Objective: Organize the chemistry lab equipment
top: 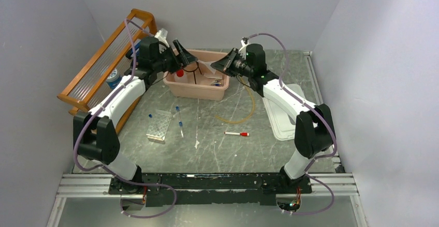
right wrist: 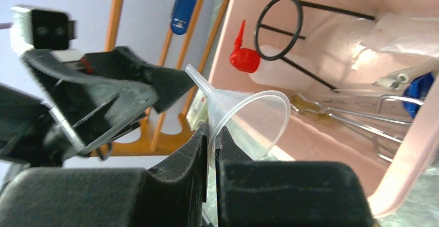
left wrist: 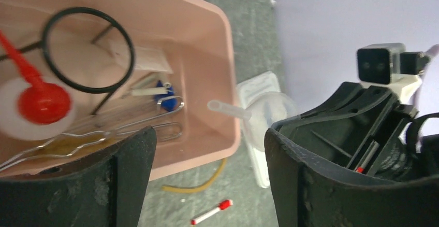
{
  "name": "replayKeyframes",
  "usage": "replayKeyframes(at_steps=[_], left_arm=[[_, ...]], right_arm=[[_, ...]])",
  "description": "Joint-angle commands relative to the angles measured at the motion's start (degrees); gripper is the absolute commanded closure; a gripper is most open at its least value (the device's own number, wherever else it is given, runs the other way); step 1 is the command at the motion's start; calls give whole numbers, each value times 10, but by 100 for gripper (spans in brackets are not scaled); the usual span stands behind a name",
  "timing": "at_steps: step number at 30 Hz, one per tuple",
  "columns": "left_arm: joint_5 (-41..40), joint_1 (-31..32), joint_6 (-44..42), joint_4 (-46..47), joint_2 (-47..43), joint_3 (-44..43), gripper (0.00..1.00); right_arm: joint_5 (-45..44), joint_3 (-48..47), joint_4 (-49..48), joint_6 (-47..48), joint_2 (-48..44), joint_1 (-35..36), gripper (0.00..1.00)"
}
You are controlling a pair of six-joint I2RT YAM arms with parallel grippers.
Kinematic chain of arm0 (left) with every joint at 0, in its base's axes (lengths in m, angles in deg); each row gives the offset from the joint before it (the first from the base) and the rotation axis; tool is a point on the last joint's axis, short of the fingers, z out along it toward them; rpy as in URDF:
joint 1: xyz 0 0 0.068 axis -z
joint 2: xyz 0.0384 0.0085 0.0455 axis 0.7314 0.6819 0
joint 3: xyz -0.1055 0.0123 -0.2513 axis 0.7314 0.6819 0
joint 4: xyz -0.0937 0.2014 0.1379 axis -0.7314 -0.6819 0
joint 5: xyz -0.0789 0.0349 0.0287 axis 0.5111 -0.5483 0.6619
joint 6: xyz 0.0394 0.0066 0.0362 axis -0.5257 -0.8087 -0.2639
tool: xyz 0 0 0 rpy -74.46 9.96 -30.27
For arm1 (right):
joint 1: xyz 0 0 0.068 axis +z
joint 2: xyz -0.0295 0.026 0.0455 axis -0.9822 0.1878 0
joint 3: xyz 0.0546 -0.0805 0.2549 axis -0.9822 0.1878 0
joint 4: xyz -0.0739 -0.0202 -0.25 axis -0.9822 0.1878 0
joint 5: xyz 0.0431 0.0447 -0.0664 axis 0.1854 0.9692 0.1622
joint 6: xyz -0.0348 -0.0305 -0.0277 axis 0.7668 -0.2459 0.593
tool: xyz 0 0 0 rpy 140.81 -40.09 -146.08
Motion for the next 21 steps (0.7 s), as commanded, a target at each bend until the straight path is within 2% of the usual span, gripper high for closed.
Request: replayKeyframes(at_steps=[1,5,11,15,18,21], left_arm=[[-88,-5,-114,-105,-48,-36,19],[-150,-5,-162,-150,-78,-38,15],[-209,-5,-206,-182,-122,-19,3],[-225,-5,-215,-183,-146,-2,4],[-224,-5,-217,-179,-158,9,11],[-244,-5,-211,-177,-168,22,14]], right_arm=[[-37,-53,113,110,25,-3,100],[-54,-79,178,173,46,0,100],[-55,-124,251,238,96,19,100],[-76,-147,269,260,128,40,100],[-98,-155,262,269,147,56,98],[-128,-169,262,270,170,66,96]])
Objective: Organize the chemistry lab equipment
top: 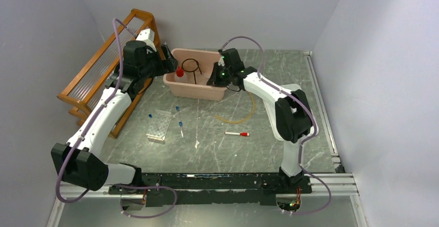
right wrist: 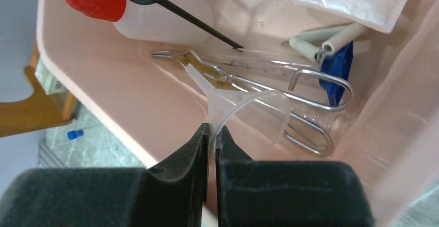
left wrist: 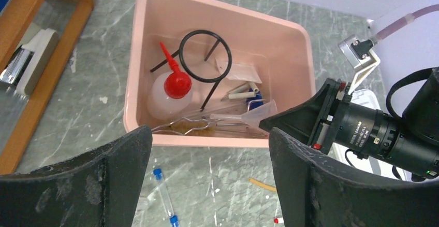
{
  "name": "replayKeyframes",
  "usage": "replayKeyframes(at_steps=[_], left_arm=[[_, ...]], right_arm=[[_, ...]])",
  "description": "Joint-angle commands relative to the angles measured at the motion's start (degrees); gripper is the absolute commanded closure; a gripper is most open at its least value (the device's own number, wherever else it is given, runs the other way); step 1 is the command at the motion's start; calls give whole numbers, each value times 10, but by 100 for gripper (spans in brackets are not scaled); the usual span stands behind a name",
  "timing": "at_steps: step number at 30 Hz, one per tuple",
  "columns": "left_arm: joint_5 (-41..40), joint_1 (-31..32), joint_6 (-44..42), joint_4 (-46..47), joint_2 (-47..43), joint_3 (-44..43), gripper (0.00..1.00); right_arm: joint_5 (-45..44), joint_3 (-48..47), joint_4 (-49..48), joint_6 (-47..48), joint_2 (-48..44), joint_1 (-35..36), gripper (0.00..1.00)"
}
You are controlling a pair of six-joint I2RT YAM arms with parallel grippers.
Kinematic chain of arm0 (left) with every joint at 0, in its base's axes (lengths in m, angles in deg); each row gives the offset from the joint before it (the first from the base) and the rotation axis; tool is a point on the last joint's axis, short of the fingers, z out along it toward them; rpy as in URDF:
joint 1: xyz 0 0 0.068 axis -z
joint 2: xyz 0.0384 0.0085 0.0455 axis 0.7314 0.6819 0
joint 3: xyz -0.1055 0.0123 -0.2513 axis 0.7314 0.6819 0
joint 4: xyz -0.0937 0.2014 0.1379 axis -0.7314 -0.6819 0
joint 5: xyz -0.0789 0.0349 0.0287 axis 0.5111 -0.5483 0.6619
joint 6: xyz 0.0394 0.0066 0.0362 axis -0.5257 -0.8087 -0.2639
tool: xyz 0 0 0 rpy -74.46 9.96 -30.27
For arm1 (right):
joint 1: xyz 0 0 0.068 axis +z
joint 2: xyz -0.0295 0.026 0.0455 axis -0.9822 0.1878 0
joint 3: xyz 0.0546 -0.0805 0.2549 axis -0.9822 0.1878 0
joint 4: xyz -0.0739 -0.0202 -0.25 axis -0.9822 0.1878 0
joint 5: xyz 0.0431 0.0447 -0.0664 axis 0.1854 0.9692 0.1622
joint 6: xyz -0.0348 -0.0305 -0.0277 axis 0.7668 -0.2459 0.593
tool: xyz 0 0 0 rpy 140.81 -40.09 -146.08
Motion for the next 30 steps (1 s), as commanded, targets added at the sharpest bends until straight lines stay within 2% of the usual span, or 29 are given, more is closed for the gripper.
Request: replayKeyframes(at_steps=[1,3,9,12,20,27,30], left_arm=[[-41,-4,-9,-8,-20,21,14],[-40,-4,-9,-9,-23,23,14],[-24,-4,-19,-15,-23,14,12],[-4,-4,-35,-4,-27,16,11],[32,-4,-57,16,-36,16,11],[38,-4,-77,23,-43,14,11],[38,-4,-78,29,-45,14,11]], right_arm=[[-55,-35,12,22,27,16,96],[-72,-41,15,19,35,19,93],[-102,-50,33,23,21,20,69],[-102,-49,36,28,-3,20,62],[-126,-30,47,27,-104,7,59],[-269,62,69,-2,-216,-23,59],[-334,109,104,-23,-235,-36,59]])
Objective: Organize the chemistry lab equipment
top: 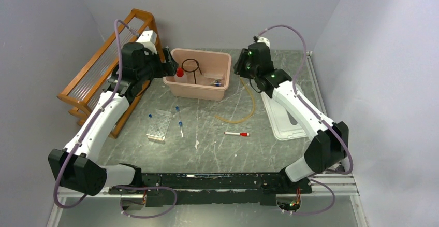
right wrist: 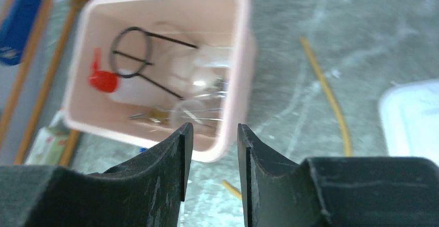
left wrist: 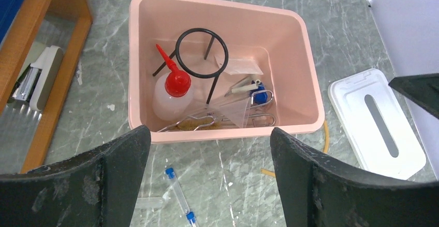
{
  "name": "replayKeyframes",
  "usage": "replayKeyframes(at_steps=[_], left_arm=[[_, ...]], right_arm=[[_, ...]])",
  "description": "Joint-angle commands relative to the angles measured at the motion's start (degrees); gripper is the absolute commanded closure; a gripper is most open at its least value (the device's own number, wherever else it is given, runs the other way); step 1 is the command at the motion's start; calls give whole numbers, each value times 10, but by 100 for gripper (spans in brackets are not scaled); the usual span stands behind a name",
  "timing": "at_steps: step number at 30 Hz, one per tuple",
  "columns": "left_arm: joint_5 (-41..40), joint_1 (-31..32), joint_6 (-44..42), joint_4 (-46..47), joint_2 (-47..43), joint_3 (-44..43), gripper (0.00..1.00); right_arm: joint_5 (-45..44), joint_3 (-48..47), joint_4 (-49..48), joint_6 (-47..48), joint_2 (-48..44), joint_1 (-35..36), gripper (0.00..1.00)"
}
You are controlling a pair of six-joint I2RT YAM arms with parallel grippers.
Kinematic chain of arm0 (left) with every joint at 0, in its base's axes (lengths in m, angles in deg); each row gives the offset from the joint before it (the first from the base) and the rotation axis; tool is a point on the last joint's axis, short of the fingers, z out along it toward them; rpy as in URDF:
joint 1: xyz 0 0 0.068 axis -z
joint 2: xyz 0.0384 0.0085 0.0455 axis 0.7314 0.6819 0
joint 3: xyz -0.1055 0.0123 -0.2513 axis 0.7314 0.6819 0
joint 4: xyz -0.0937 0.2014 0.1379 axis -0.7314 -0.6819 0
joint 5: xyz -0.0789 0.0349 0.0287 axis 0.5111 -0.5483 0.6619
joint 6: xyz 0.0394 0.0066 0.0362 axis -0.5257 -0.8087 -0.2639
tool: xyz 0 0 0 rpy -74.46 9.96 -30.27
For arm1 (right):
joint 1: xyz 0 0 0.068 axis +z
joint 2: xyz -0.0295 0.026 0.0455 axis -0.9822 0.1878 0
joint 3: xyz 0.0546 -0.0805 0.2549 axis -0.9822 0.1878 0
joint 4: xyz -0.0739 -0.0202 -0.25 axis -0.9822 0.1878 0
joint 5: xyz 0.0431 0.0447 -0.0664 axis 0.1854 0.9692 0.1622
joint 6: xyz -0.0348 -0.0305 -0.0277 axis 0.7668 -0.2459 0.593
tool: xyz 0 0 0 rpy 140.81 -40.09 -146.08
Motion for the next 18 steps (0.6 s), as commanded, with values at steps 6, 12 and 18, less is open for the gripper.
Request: replayKeyframes(at_steps=[6,12,18], left_arm=[[24,-4,-17,35,-15,-7,13],[32,-4,-14,37,-18,-4,15],[33,-4,-9,37,-18,-3,15]], right_arm=[[-99,119,109,-81,10,-53,61],[-75,159,123,-111,69,-56,66],[-89,160,129,-107,119,-57,69]])
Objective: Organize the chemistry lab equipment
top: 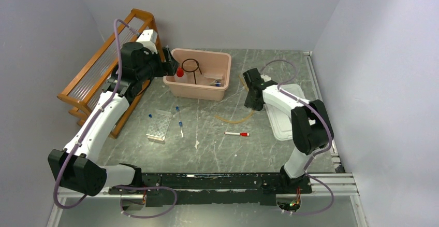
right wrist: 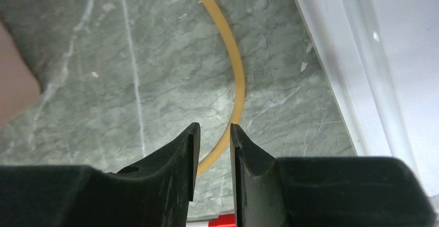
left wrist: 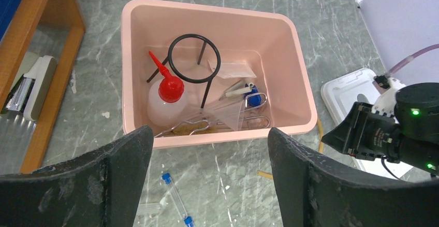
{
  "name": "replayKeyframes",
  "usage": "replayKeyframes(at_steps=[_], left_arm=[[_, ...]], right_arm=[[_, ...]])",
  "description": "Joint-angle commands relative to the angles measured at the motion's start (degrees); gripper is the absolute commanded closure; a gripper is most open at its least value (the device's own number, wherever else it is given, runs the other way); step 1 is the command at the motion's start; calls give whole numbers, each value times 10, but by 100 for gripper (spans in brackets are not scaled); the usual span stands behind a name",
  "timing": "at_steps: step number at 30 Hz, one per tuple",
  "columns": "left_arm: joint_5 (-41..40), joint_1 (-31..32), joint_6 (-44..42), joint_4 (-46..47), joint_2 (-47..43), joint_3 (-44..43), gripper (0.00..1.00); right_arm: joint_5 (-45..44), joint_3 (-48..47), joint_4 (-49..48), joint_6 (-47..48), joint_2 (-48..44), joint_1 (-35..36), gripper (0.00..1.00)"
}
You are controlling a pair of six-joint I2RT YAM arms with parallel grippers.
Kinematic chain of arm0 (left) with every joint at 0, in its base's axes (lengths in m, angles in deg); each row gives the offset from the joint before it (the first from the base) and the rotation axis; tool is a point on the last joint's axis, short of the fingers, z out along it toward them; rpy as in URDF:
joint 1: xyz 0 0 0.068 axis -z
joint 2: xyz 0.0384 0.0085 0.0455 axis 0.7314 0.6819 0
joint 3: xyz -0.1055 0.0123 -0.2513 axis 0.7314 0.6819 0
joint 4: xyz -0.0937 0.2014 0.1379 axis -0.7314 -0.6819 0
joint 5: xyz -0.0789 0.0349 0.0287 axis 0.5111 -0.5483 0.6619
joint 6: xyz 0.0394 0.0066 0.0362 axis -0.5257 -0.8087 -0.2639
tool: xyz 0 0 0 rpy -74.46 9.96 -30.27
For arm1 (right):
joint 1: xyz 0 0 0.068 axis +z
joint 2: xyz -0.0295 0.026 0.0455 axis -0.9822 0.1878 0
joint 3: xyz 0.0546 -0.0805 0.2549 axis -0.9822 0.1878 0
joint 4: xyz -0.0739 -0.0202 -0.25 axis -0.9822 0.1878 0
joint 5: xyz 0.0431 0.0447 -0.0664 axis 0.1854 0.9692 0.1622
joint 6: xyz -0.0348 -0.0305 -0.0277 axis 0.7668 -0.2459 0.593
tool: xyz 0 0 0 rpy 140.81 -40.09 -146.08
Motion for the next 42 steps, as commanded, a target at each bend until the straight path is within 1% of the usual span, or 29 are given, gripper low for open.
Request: replayKeyframes(at_steps=[1,9,16,18,19,20,21,24,26,30,34,37,42], left_arm=[[14,-4,-1,19,-14,-5,16],[-1,-4,9,18,-6,-17,17],[-5,-4,16,16,-6,-10,18],[-8,-4,18,16,-6,-11,18],[-8,-4,20,15,-6,-12,18],[-8,-4,20,14,-5,-13,18],[-9,-4,20,14,-5,-14,19],[-11,-4,19,10,-7,-14,19],[-13,-4,17,9,-8,-13,19],[-17,-4,16,8,-7,-17,19],[-12,-4,18,15,-4,-21,19],[13,-4,17,29,-2,-21,19],[28,-4,27,44,-6,-17,19]], right_arm=[[-21,-6,14,-11,30,-3,69],[-46,-34,33,-5,85,-4,72],[-33,-21,16,0,106,-10,77],[-29,-15,10,3,113,-12,81],[-29,-14,8,4,117,-13,87],[-29,-14,6,7,121,-13,95],[-31,-14,3,10,123,-12,100],[-49,-23,-3,24,114,-12,100],[-55,-36,-13,41,91,-12,100],[-88,-95,-12,66,29,-11,100],[-99,-166,-20,92,-11,-11,100],[-77,-194,-70,114,-37,-11,100],[-11,-241,-152,145,-67,-4,100]])
